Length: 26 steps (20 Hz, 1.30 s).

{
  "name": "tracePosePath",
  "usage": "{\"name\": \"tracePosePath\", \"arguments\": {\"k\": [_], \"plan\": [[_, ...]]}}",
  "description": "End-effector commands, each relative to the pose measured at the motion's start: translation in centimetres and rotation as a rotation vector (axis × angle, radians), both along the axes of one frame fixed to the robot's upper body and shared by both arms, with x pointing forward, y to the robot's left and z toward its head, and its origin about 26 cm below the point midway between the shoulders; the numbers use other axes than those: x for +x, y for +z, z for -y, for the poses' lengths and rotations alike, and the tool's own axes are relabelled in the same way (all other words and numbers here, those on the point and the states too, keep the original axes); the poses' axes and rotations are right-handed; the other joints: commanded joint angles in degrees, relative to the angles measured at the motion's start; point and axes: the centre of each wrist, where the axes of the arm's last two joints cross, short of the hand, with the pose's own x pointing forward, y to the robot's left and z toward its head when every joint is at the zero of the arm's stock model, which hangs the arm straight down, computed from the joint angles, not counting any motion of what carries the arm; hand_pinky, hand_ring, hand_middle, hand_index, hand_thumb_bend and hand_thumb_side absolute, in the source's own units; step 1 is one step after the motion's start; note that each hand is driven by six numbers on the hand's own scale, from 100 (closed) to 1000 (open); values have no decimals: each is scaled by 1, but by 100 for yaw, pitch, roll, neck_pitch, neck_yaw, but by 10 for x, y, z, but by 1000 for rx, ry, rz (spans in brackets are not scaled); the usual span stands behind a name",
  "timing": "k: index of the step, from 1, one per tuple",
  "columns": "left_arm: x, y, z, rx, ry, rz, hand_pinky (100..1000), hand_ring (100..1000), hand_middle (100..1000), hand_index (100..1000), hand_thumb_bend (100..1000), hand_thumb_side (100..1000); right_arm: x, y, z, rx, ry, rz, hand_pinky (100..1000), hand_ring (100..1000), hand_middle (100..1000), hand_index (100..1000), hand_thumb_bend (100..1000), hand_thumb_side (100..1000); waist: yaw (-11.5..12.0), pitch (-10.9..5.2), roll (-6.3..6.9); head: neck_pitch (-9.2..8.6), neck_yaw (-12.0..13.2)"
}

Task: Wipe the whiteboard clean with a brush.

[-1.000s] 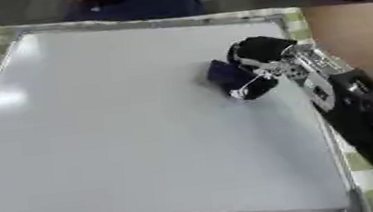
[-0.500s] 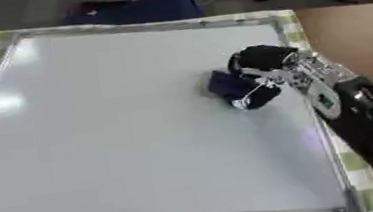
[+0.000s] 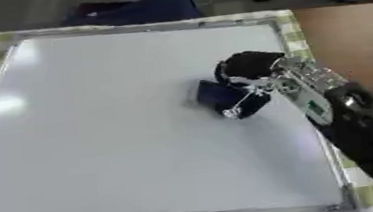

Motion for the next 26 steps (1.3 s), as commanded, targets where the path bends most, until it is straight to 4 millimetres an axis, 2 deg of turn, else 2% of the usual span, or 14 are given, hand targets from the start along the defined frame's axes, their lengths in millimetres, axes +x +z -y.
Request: {"name": "tracePosePath", "arguments": {"k": [1,9,15,26], "plan": [[-3,7,0,7,-6,22,511,601,565,522,107,1000,-3,10,-2,-68,15,62,324,424,157,406,100,408,-5,-135,5,18,-8],[-3,8,0,8,-11,25,510,601,564,520,106,1000,4,-4,4,-102,-5,36,320,423,157,404,100,415,40,-96,11,-59,-61],[-2,9,1,13,-12,30,509,601,564,519,104,1000,7,-2,14,-110,-31,12,324,427,162,409,100,426,68,-29,12,-132,-96],[-2,9,1,17,-13,38,508,600,564,517,100,1000,11,3,44,-101,-140,-30,349,444,180,433,100,444,132,66,38,-252,-185]]}}
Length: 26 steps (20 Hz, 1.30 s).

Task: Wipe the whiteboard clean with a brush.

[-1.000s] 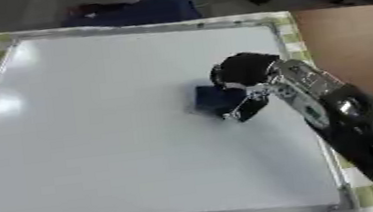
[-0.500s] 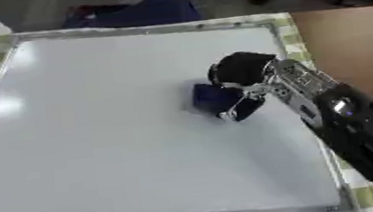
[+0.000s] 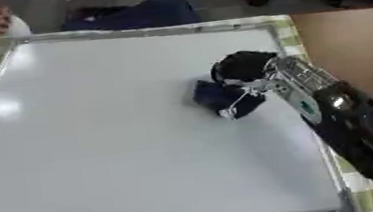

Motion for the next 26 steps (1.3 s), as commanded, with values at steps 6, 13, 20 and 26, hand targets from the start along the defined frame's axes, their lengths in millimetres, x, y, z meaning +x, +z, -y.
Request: {"name": "tracePosePath", "arguments": {"k": [6,13,20,26], "plan": [[-2,9,1,18,-9,40,508,600,564,516,100,1000,-1,-3,34,-59,-134,4,349,445,175,436,100,448,45,11,53,-152,-71],[-2,10,2,18,-14,45,508,601,565,516,100,1000,1,-5,51,-66,-195,22,347,444,171,433,100,446,96,50,58,-233,-98],[-2,10,2,18,-16,47,508,602,565,516,100,1000,4,-5,49,-125,-153,-27,352,450,178,433,100,441,117,46,58,-214,-107],[-2,11,2,20,-16,46,509,602,565,516,100,1000,4,0,43,-196,-93,-81,352,451,187,430,100,433,113,37,29,-190,-86]]}}
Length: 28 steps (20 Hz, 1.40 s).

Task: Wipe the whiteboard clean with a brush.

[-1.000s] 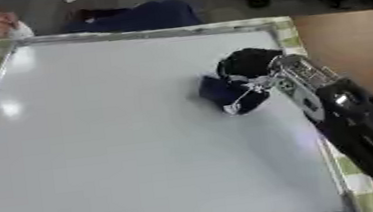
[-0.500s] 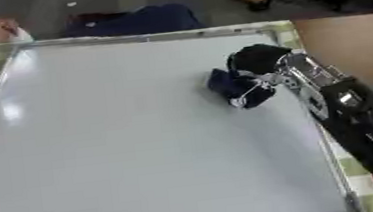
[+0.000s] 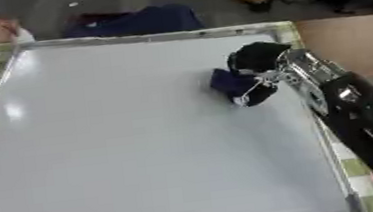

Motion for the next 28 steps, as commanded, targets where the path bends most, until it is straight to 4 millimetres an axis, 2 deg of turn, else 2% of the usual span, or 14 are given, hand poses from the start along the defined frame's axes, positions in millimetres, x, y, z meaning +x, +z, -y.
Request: {"name": "tracePosePath", "arguments": {"k": [1,7,19,28], "plan": [[-2,9,0,12,-6,31,509,602,565,516,100,1000,-3,-15,6,-100,-9,-104,353,452,188,431,100,432,-16,-32,29,-30,14],[-3,9,0,10,-3,27,510,603,565,517,100,1000,-9,-13,-4,-166,41,-102,350,453,193,433,100,423,-72,-79,24,26,47],[-3,8,0,2,-7,22,512,605,567,519,100,1000,-22,-7,-39,-245,178,-36,342,451,196,436,100,412,-146,-153,43,97,112],[-3,7,0,3,-4,18,512,605,567,519,100,1000,-29,-11,-56,-228,241,-48,332,441,188,433,100,411,-204,-168,54,149,152]]}}
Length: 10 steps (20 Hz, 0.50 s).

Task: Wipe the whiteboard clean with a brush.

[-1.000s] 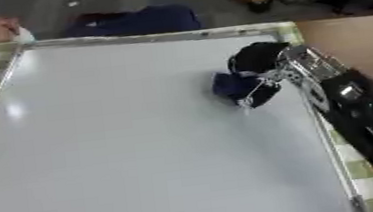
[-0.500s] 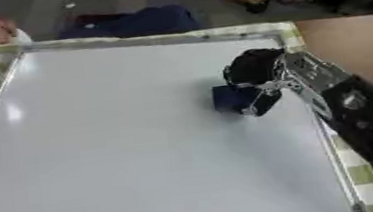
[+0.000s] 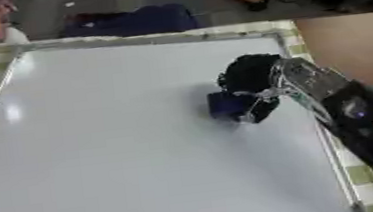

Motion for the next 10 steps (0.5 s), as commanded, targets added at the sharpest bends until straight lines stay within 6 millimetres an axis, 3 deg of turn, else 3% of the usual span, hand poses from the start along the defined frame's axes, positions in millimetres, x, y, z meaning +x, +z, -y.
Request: {"name": "tracePosePath", "arguments": {"k": [1,10], "plan": [[-3,7,0,6,-3,24,512,605,567,518,100,1000,-4,-5,-9,-10,37,-32,331,441,188,433,100,410,-10,-91,31,40,31],[-3,7,-1,7,0,22,512,605,567,518,100,1000,-12,2,-25,-29,93,-35,327,438,187,433,100,405,-35,-101,35,65,38]]}}
